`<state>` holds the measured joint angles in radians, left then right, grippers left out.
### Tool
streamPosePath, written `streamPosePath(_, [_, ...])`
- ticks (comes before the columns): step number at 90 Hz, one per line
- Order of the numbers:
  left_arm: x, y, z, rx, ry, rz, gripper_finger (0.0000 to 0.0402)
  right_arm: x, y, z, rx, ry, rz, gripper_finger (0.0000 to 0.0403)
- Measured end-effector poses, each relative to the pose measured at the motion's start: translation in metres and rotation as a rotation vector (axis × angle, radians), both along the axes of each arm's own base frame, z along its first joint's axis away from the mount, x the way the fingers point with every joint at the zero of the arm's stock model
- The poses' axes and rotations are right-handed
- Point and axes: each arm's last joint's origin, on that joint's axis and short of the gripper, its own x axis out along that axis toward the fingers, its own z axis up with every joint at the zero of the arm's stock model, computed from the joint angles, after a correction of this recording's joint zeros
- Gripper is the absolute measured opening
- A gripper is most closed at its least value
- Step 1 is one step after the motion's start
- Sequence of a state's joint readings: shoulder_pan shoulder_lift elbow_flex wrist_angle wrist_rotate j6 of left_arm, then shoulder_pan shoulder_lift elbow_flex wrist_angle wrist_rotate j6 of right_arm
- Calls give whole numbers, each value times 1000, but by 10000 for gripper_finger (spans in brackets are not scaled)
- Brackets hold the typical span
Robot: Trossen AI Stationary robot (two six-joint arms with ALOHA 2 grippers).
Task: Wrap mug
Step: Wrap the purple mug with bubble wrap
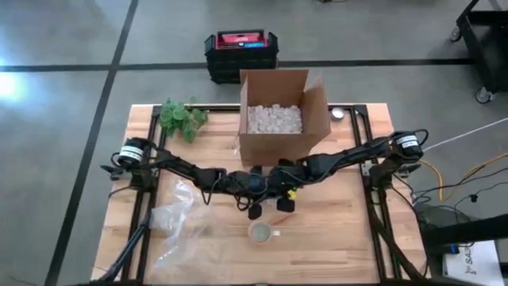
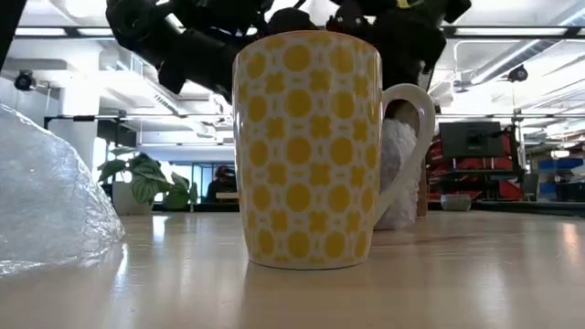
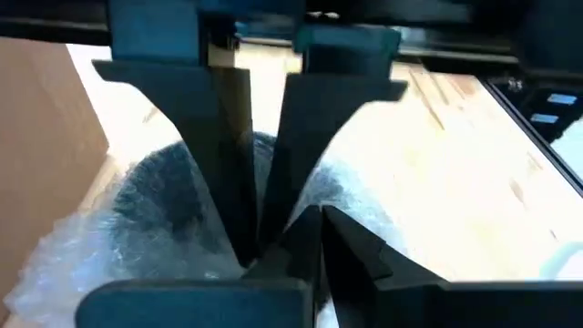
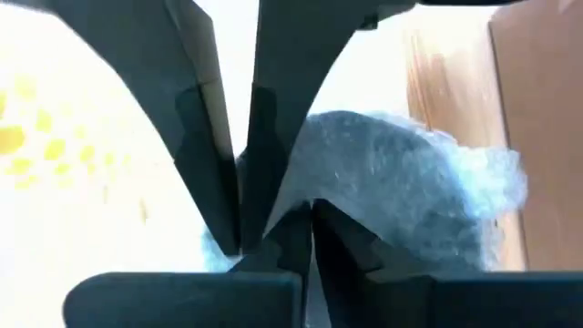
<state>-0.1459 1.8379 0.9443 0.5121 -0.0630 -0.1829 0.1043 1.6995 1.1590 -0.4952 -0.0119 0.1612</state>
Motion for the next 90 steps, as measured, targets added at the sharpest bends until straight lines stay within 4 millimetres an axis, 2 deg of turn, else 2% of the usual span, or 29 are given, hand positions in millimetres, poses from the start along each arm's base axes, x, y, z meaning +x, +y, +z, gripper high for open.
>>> streamPosePath(15, [-1,1,1,5,7,8,0,8,-7,-31,-22,76,2,2])
streamPosePath(23, [-1,1,1,6,10,7,0,9,-6,-39,-32,100,25,2])
streamPosePath(32, [-1,1,1,5,9,7,0,8,-5,-34,-25,101,35,2])
streamPosePath(50, [-1,1,1,6,8,6,0,-5,-3,3,-18,64,35,2])
streamPosePath(55, [-1,1,1,6,8,6,0,-8,-1,8,-10,48,31,2])
streamPosePath(69, [0,1,2,5,3,6,0,-13,10,-9,-2,67,36,2])
streamPosePath(79, [0,1,2,5,2,6,0,-11,10,-25,11,50,14,2])
streamPosePath(90, [0,1,2,5,2,6,0,-10,10,-31,6,46,14,2])
